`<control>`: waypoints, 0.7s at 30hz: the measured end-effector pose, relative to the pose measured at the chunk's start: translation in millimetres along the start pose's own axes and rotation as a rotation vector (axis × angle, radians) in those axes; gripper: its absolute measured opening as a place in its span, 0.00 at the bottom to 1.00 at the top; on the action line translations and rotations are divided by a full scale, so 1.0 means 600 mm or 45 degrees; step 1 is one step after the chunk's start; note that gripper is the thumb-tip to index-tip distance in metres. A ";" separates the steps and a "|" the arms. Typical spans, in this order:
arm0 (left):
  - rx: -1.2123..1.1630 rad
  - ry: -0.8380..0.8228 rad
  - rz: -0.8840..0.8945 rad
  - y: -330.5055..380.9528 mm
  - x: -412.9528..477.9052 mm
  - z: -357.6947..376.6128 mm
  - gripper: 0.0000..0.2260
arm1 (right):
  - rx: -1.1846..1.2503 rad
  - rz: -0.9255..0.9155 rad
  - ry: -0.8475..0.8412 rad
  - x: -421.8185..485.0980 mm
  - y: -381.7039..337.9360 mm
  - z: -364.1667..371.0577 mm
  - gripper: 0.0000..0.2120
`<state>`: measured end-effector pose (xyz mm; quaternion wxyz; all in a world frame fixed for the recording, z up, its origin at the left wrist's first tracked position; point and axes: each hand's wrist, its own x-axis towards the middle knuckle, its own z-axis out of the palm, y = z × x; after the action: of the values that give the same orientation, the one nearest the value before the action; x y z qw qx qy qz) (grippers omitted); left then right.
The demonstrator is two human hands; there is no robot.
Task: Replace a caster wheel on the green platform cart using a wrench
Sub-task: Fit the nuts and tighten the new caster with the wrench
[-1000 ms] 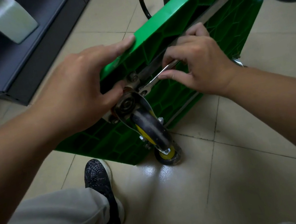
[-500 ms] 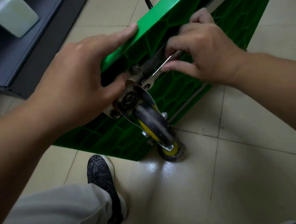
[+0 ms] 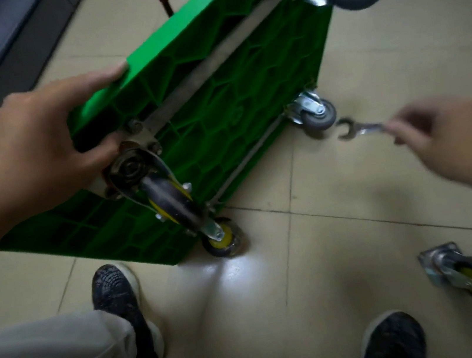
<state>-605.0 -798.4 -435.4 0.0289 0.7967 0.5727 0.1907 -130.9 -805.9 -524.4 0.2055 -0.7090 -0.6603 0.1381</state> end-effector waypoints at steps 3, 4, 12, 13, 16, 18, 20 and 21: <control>-0.007 -0.016 -0.013 0.002 0.004 0.002 0.32 | 0.108 0.131 -0.082 -0.075 0.003 0.017 0.08; 0.017 -0.014 -0.018 0.004 0.002 0.000 0.32 | 0.164 0.191 -0.076 -0.087 0.003 0.018 0.07; -0.139 -0.081 0.294 0.212 -0.005 0.018 0.24 | 0.401 0.399 -0.119 -0.219 0.031 -0.042 0.03; -0.198 -0.163 0.366 0.263 -0.013 0.035 0.24 | 0.418 0.428 -0.121 -0.239 0.041 -0.048 0.03; -0.297 -0.411 0.523 0.391 -0.054 0.119 0.22 | 0.459 0.560 -0.145 -0.306 0.083 -0.051 0.03; -0.301 -0.622 0.578 0.459 -0.080 0.189 0.22 | 0.485 0.668 -0.114 -0.358 0.121 -0.045 0.04; -0.241 -0.803 0.613 0.506 -0.106 0.262 0.23 | 0.479 0.778 -0.088 -0.413 0.158 -0.033 0.04; -0.192 -0.877 0.627 0.523 -0.118 0.298 0.23 | 0.485 0.839 -0.076 -0.440 0.179 -0.024 0.04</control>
<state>-280.8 -940.7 -537.2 0.2303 0.9225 0.3066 -0.0441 -53.5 -1074.5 -582.2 0.2588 -0.8280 -0.3651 0.3377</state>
